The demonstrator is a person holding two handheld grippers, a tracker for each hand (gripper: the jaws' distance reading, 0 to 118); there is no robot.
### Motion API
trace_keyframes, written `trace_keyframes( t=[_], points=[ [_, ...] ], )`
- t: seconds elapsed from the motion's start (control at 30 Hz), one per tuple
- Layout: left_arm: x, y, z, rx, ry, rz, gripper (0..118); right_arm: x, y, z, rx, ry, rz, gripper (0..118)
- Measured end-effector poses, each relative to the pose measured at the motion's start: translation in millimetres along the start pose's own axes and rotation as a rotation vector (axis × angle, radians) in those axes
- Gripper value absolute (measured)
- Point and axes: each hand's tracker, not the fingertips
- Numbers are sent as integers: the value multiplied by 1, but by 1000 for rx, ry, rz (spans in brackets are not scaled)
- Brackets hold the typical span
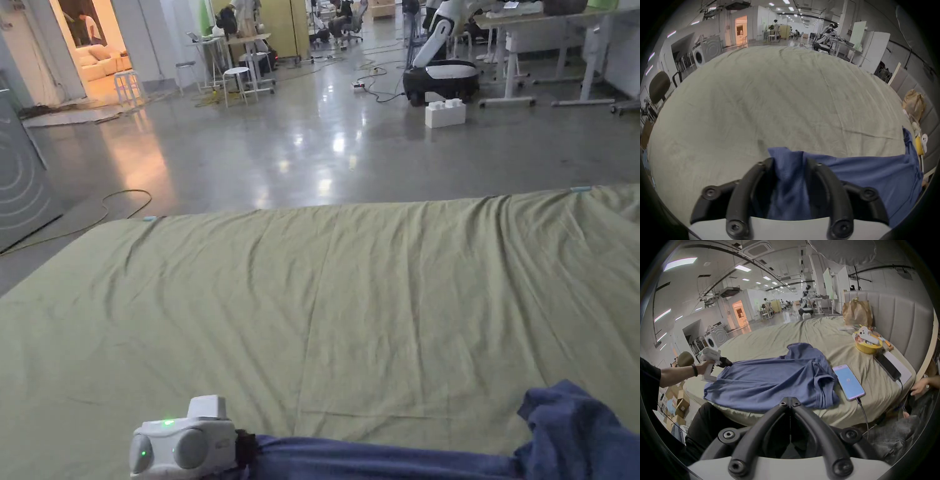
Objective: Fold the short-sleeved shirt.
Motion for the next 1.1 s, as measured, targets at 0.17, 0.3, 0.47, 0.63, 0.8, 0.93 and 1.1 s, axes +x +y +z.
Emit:
trace_keyframes(
  t=[0.17, 0.3, 0.47, 0.63, 0.8, 0.93, 1.1],
  points=[
    [25, -2, -8, -54, 36, -136, 6, 15, 30, -38, -9, -5, -15, 0],
    [16, 5, -15, -108, 13, -106, 6, 42, 104, -103, -65, -43, 4, 21],
    [5, 12, -20, -149, -38, -75, 6, 76, 164, -210, -220, -56, -17, 82],
    [21, 2, -4, -90, -9, -151, 6, 91, 175, -321, -436, -227, 160, 81],
    [14, 5, -6, -81, -22, -135, 6, 102, 149, -366, -525, -242, 38, 54],
    [8, 3, -15, -58, -19, -152, 5, 87, 149, -345, -442, -198, 136, 2],
    [-9, 4, 52, 78, -178, -31, 5, 86, 161, -280, -278, -124, 63, 2]
  ],
)
